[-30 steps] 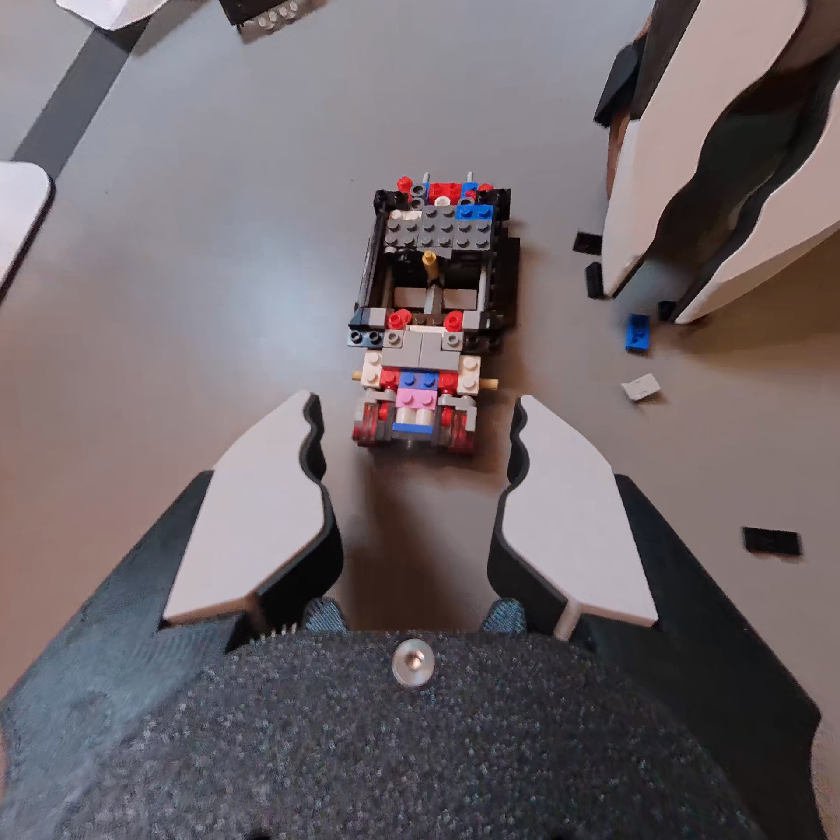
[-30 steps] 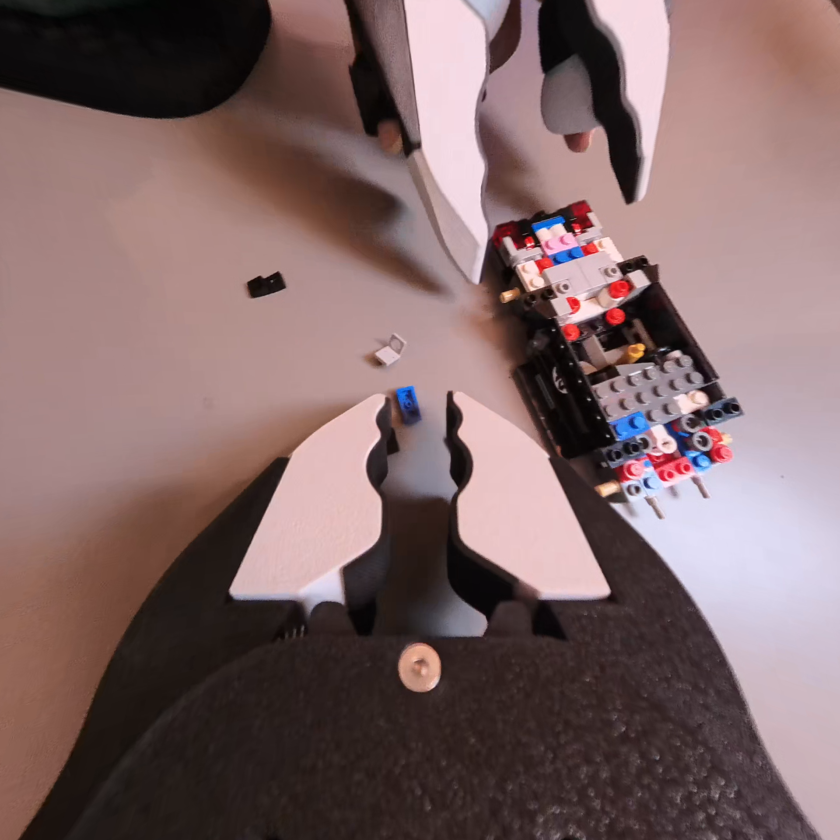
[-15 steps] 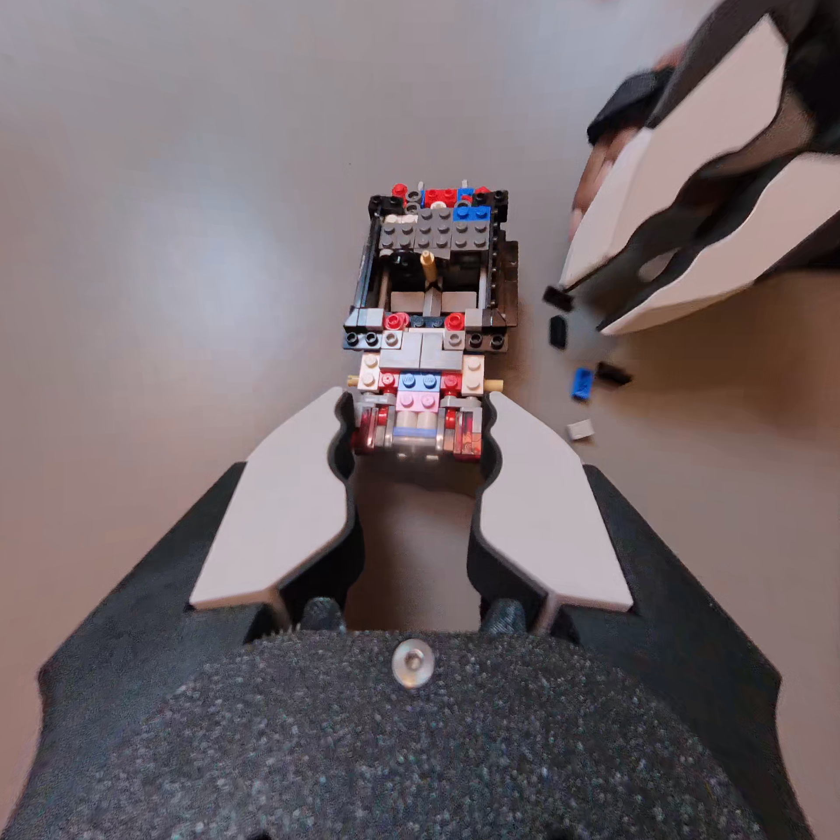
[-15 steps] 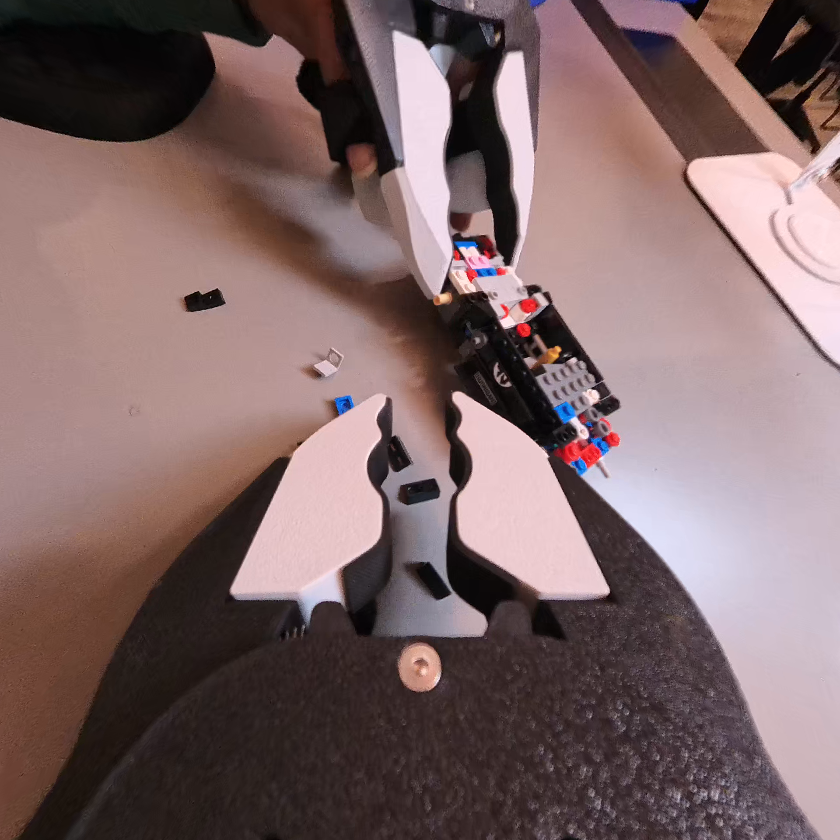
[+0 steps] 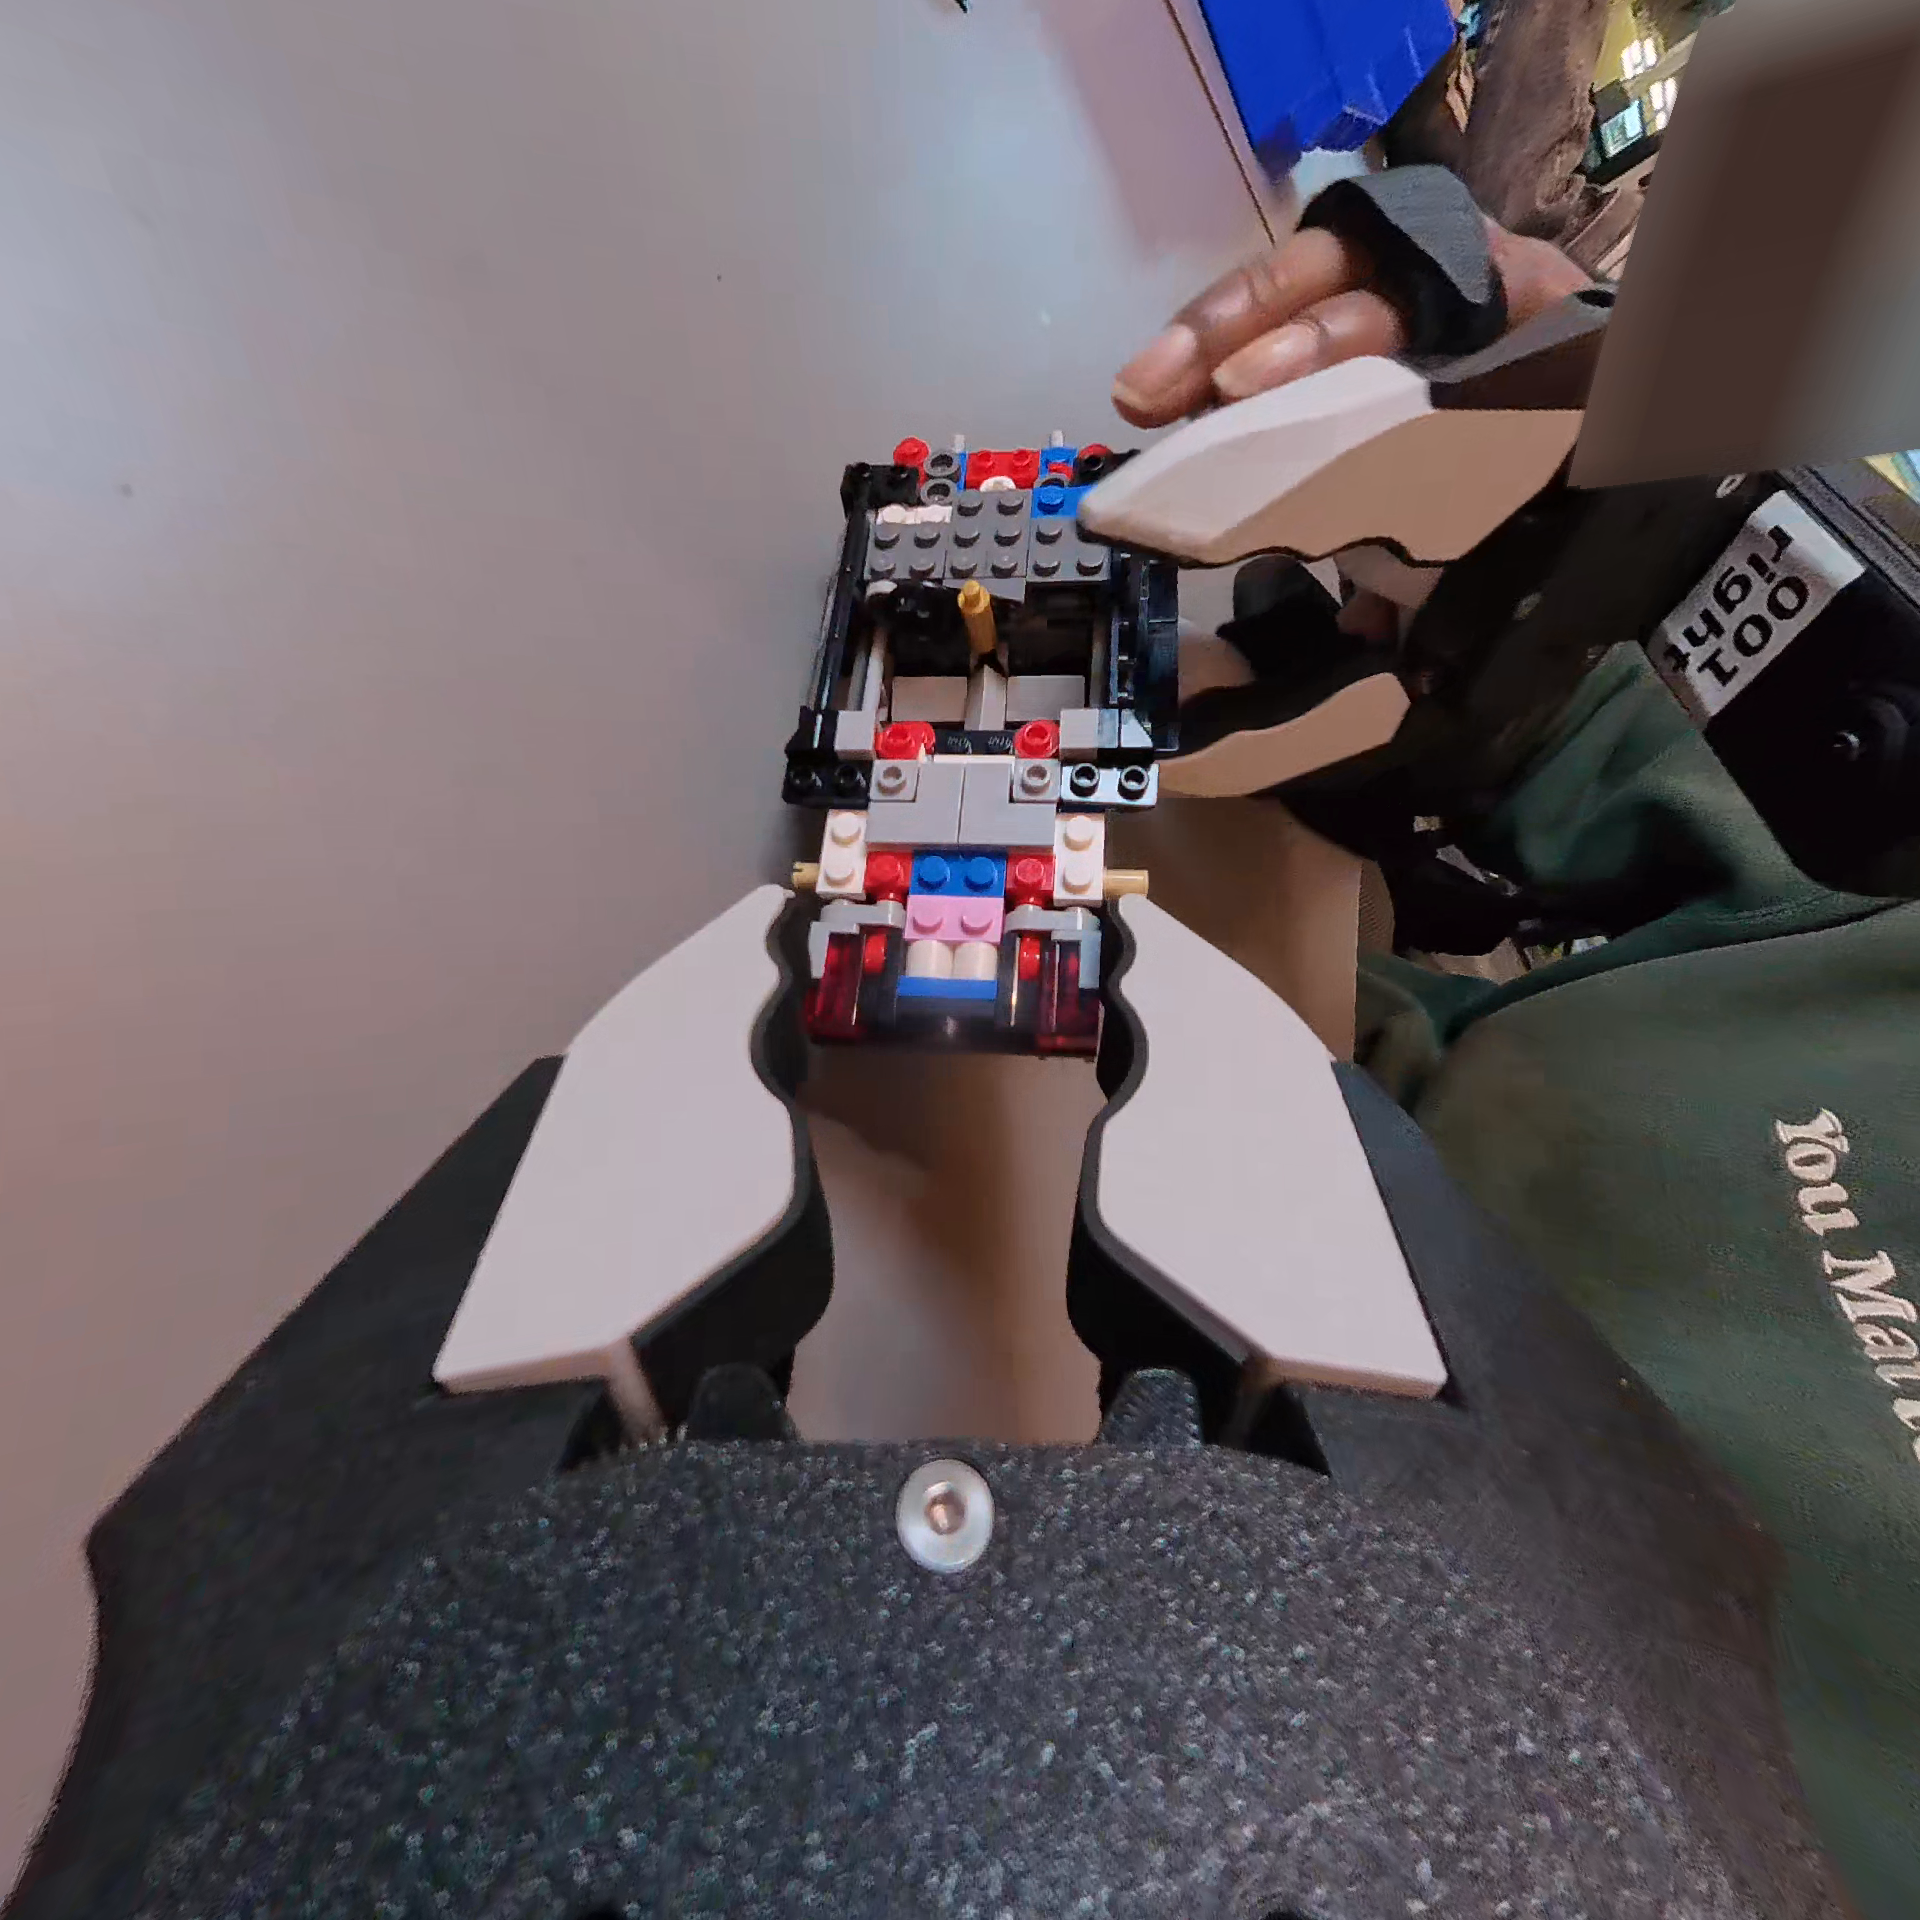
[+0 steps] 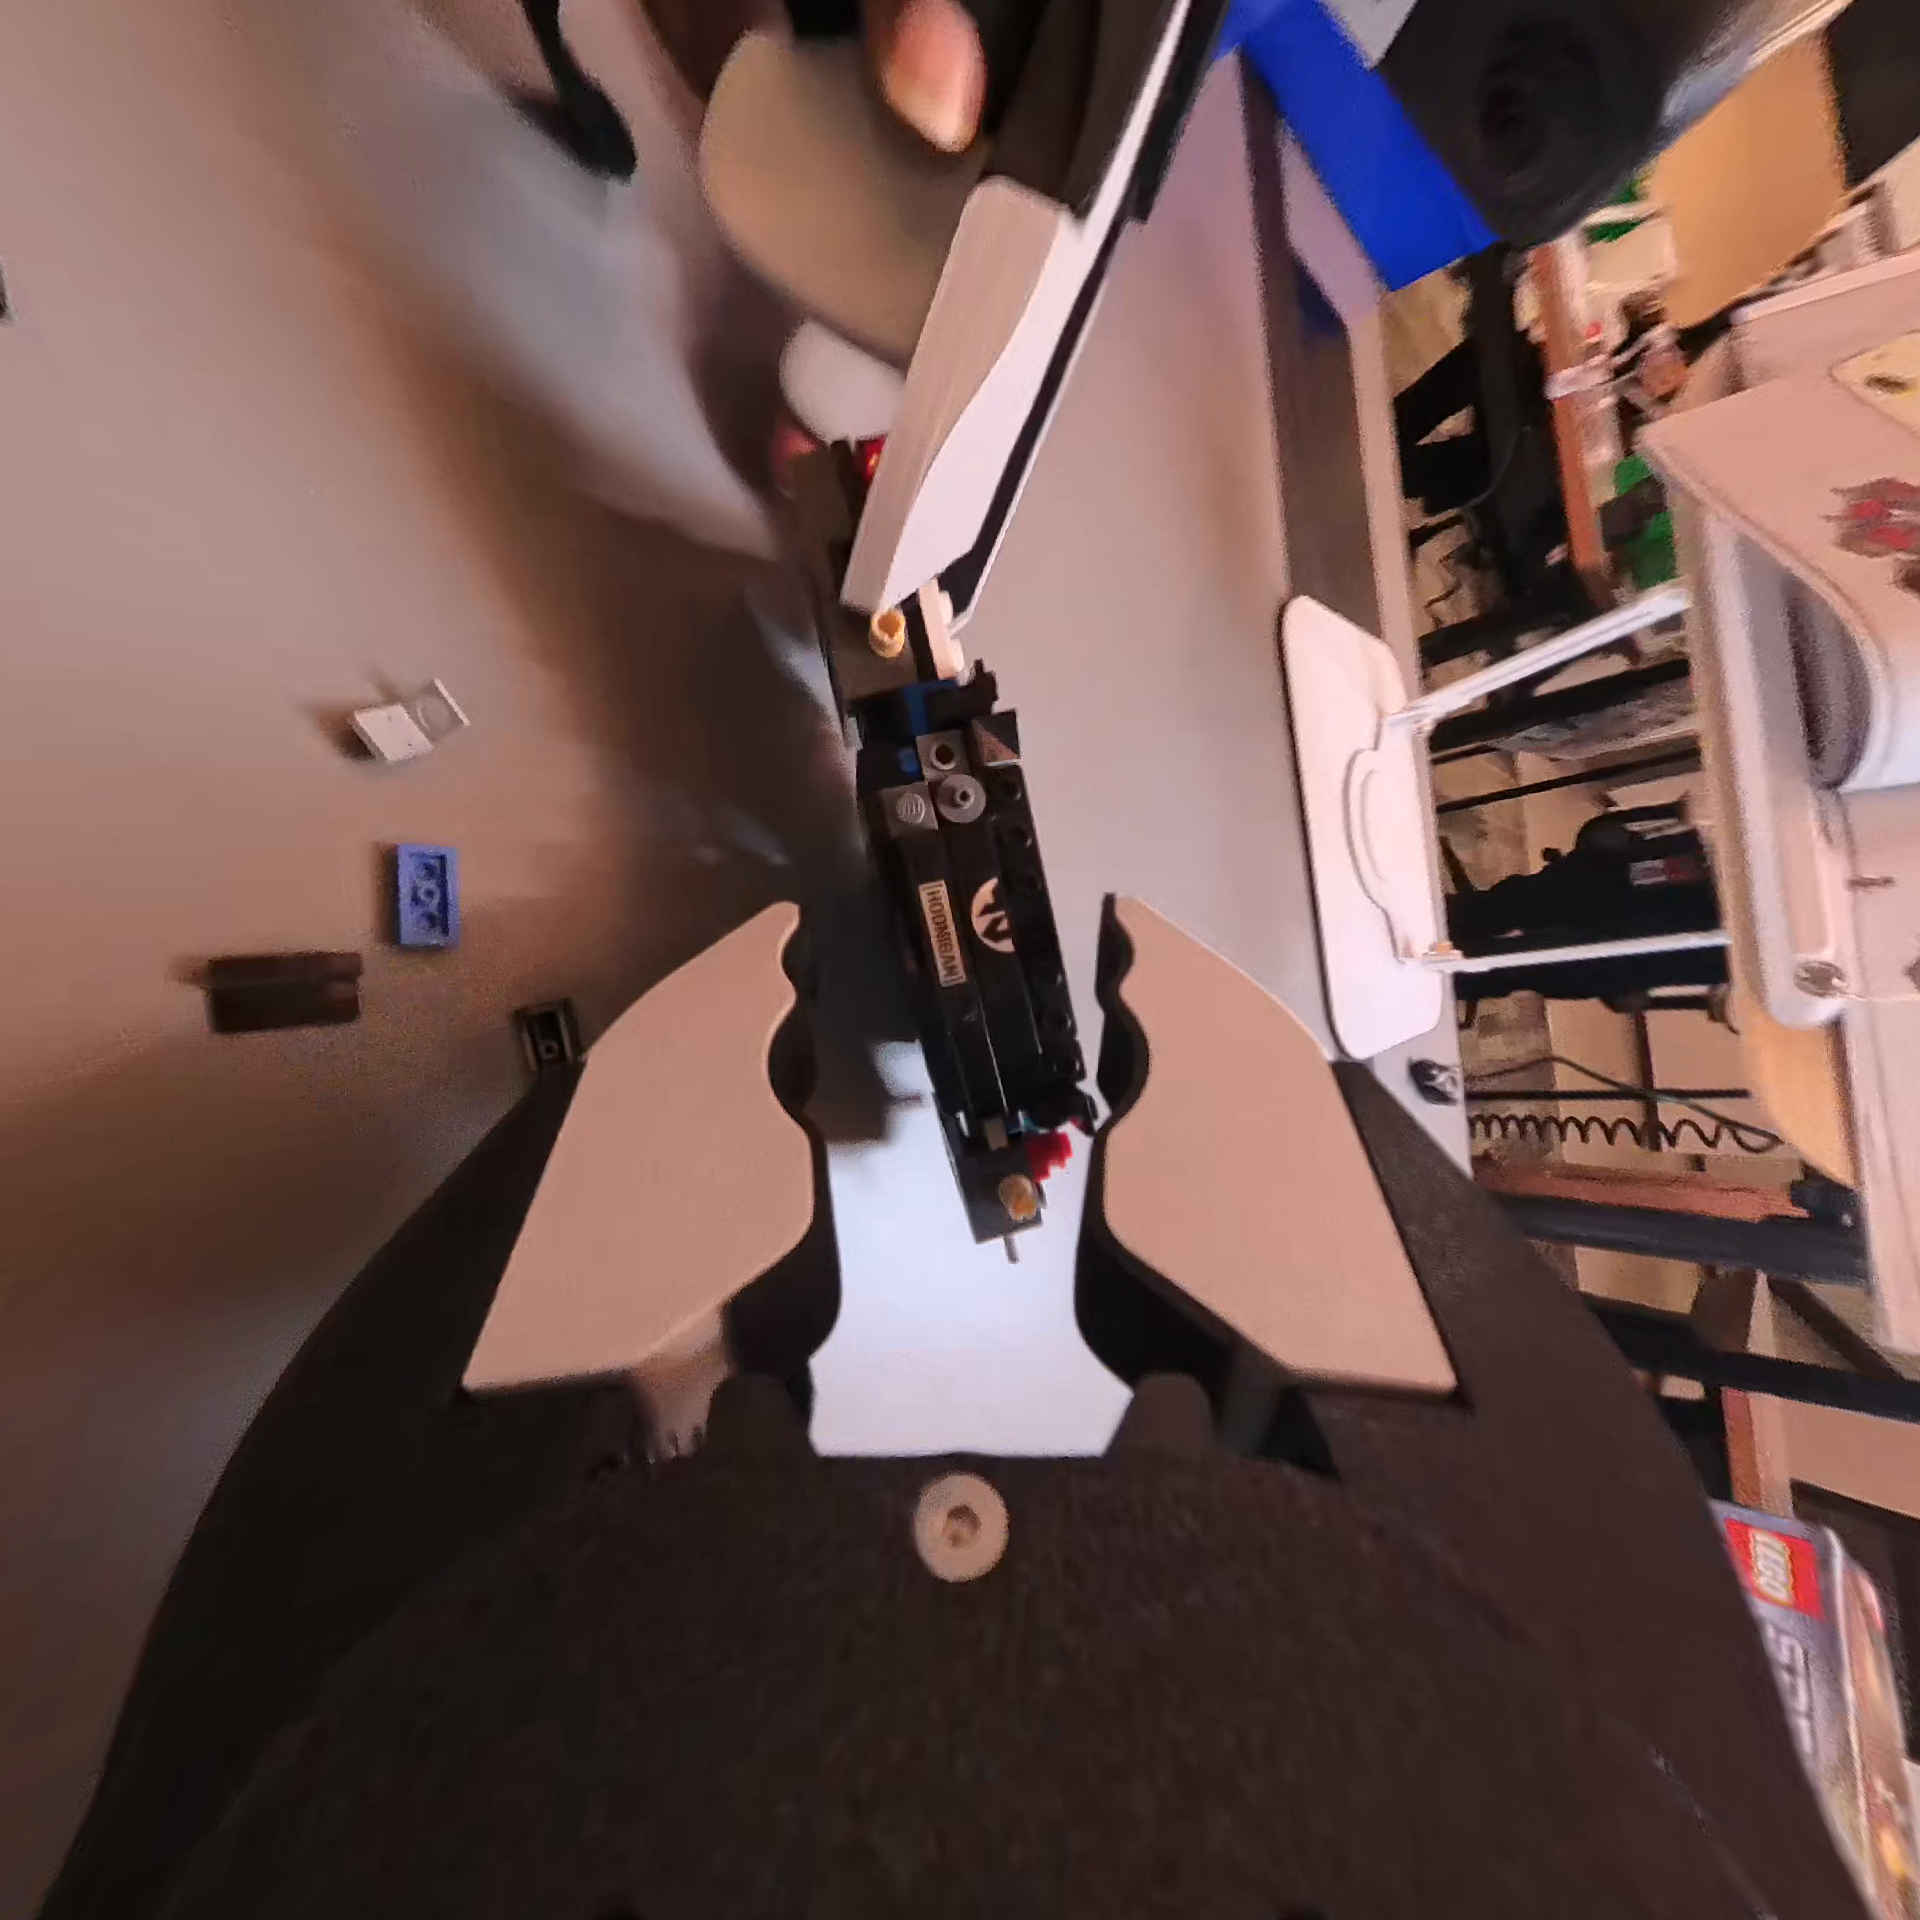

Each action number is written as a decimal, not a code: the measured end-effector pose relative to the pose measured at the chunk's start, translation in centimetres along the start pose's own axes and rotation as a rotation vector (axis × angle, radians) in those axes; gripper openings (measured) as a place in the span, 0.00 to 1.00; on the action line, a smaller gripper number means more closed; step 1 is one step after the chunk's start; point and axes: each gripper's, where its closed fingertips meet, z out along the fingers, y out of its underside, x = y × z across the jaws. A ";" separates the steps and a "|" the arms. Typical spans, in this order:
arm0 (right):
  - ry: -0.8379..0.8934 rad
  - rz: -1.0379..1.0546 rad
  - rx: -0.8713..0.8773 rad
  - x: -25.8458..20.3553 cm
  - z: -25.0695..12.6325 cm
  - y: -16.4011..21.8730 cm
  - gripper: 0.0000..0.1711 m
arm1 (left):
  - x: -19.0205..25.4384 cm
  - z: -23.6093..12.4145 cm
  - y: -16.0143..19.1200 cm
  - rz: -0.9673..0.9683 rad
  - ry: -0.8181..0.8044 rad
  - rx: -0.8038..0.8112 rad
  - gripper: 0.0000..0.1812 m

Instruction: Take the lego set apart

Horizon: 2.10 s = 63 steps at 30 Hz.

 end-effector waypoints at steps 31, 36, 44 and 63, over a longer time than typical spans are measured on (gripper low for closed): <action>-0.347 0.213 0.153 0.5 0.5 -0.1 0.19 | 0.3 -0.1 -1.5 0.930 -0.527 0.123 0.12; -0.288 0.234 0.133 1.5 -1.0 0.2 0.21 | 0.4 -0.1 -1.5 0.953 -0.540 0.127 0.12; -0.422 0.311 0.130 -3.8 -4.4 -1.7 0.07 | 0.5 0.0 -1.5 0.973 -0.563 0.121 0.12; -0.558 0.339 -0.035 -8.6 -1.7 -1.7 0.05 | 0.4 -0.2 -1.1 0.971 -0.591 0.083 0.12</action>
